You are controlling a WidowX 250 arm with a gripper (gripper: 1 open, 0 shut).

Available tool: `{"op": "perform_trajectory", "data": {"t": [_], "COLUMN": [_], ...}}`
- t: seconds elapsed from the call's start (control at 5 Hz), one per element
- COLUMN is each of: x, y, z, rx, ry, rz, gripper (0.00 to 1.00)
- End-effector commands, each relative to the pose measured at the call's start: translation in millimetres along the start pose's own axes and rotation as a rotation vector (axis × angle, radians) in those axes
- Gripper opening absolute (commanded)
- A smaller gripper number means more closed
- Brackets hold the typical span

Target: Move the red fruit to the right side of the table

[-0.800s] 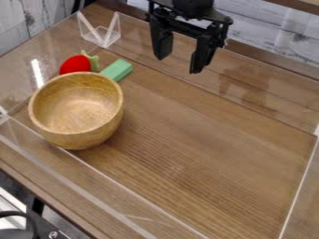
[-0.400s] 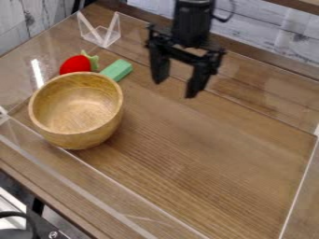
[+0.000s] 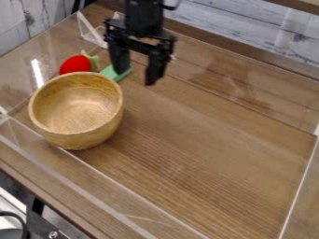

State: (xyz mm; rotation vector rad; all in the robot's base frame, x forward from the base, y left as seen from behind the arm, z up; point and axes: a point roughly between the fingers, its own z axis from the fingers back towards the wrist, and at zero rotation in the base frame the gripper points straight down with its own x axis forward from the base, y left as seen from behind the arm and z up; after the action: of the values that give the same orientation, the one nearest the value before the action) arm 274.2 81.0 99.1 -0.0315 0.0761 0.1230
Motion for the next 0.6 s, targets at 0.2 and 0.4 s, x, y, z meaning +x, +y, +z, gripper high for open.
{"op": "perform_trajectory", "data": {"t": [0.2,0.4], "x": [9.3,17.9], "y": [40.1,63.2], "z": [11.7,8.0], "rx": [0.011,0.011], "ry": [-0.099,-0.113], "rz": [0.075,0.122], "gripper": [1.0,1.0]}}
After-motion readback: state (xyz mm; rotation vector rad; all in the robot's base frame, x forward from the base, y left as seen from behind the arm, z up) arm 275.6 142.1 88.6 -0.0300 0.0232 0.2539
